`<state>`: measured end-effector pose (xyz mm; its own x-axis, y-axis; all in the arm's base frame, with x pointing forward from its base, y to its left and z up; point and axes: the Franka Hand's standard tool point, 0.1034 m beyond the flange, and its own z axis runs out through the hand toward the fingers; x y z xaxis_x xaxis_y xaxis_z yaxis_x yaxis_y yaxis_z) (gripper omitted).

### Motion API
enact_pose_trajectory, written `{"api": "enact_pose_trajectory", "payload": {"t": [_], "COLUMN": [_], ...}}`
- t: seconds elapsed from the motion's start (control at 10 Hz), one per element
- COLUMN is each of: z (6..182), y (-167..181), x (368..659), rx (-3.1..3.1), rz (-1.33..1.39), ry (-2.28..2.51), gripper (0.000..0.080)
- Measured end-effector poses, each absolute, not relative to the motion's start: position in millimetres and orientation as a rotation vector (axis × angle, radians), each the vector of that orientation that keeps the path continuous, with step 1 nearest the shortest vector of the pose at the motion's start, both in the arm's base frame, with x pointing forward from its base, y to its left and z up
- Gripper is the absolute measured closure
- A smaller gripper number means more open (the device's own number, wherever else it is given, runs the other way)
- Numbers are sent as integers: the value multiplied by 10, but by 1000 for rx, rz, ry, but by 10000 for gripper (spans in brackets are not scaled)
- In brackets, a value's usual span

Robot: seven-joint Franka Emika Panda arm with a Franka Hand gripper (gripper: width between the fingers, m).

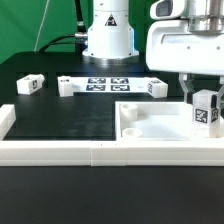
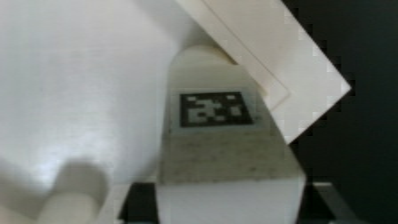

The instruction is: Assemble one leg

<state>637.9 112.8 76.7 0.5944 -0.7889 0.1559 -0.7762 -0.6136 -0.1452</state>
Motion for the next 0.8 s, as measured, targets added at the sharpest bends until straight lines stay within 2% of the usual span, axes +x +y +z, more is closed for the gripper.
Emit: {"api": "enact_pose_trajectory", "payload": {"t": [0.8], "z": [761], "y": [1140], "x": [6315], "rx": [-1922], "rz": [-180], "ry": [2303], "gripper": [499]}}
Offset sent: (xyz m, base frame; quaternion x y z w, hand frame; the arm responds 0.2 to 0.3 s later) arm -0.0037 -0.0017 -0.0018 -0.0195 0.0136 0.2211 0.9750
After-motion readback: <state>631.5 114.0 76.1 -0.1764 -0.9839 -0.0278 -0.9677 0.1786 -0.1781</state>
